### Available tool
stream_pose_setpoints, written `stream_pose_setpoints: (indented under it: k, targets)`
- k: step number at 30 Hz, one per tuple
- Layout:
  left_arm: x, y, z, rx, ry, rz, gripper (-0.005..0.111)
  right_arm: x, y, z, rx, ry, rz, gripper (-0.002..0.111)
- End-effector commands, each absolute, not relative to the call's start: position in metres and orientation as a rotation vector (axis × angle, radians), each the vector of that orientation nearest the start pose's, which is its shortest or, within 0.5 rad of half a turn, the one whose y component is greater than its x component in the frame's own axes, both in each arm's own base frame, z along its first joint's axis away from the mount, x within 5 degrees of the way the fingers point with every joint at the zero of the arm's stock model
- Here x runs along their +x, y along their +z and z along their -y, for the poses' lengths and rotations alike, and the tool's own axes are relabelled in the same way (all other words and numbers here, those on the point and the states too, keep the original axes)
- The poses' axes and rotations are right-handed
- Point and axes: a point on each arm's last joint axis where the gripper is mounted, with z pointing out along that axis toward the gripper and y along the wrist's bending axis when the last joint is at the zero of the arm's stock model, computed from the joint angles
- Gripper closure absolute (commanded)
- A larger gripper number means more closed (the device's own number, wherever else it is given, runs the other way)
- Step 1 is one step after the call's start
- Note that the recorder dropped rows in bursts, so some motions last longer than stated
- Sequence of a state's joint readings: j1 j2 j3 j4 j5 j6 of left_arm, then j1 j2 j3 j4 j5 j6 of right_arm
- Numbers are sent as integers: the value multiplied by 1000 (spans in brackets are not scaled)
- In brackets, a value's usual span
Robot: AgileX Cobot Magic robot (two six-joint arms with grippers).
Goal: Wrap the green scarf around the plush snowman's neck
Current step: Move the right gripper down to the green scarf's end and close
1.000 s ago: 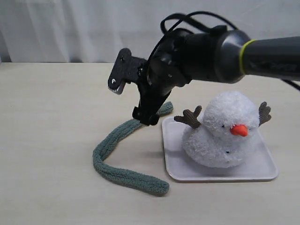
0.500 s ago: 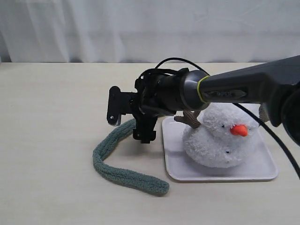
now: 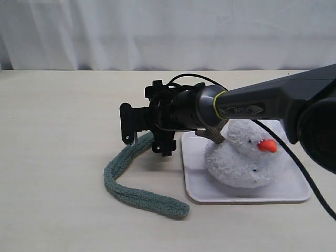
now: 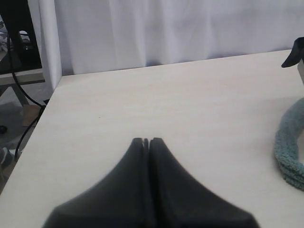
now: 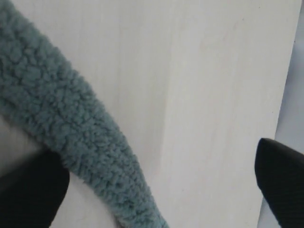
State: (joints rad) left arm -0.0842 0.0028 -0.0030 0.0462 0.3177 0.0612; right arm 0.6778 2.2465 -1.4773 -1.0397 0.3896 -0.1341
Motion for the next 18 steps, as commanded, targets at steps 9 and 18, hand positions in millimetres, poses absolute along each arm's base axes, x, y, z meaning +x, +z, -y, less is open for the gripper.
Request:
stream_pose_setpoints:
  k: [9, 18]
  targets:
    - [54, 185, 4, 157, 15, -1785, 107, 379, 86, -263, -1811, -582, -1836, 68]
    - [54, 185, 4, 157, 15, -1785, 107, 375, 86, -262, -1800, -602, -1905, 104]
